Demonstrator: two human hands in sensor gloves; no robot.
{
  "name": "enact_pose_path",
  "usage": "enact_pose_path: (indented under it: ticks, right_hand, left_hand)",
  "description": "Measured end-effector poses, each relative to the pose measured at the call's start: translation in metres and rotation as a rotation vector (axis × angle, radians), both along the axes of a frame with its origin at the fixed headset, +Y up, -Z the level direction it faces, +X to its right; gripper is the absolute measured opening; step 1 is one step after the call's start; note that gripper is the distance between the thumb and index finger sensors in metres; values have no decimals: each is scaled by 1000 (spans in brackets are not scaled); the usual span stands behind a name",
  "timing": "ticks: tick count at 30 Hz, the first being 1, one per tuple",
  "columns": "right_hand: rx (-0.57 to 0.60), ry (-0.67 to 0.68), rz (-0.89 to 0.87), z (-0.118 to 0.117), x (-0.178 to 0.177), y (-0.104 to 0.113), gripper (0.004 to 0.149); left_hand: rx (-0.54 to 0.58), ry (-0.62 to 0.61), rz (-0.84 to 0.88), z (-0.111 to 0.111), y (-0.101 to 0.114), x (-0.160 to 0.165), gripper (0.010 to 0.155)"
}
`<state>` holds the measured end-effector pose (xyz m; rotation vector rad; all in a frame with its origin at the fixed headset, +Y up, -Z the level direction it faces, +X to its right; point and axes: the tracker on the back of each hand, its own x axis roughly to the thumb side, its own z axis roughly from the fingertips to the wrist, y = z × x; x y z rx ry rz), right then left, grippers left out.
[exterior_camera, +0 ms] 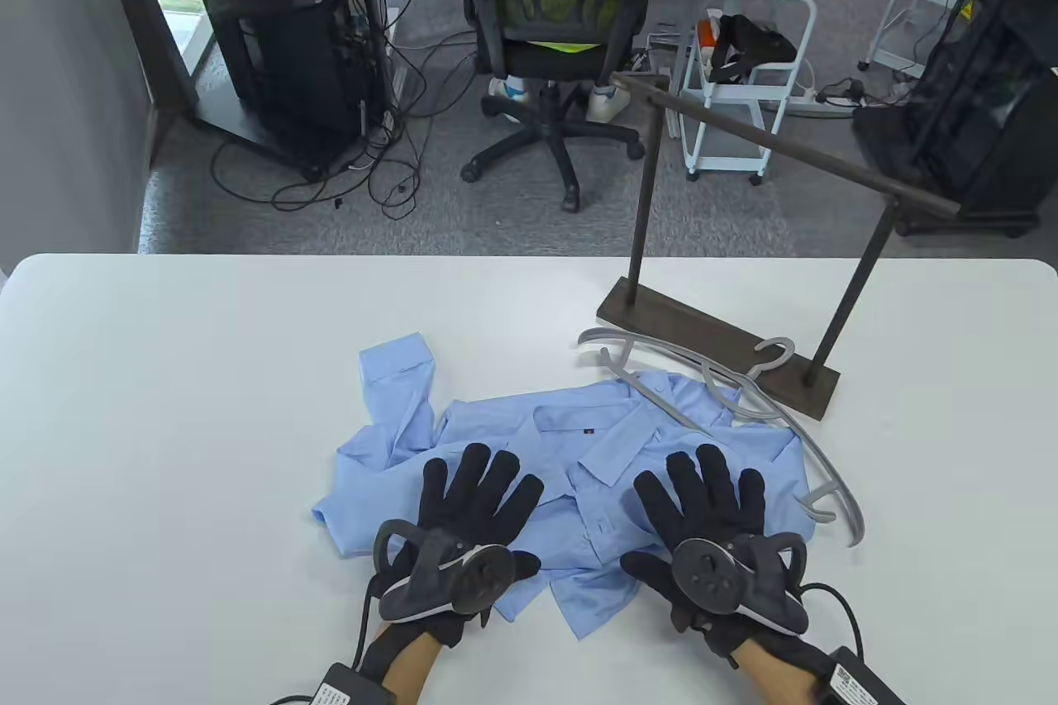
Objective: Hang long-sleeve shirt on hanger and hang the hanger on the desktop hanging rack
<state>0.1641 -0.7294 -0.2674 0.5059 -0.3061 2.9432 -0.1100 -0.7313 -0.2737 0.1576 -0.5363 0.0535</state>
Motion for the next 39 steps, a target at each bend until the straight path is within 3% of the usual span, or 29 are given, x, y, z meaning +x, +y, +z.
enact_pose_path:
  ticks: [22,25,31,39]
  right_hand:
    - [3,3,7,1,1,2,84]
    - [14,-5,6,3,2,5,79]
    - [112,-52,-13,9,7,28,59]
    - [202,-153,-91,11,29,68,53]
  left_hand:
    - [3,-20,-3,0,0,2,88]
    - [0,-23,-2,-1,0,2,87]
    - [4,-18,7,0,1,1,87]
    - [11,-5,16,-1,2,-2,87]
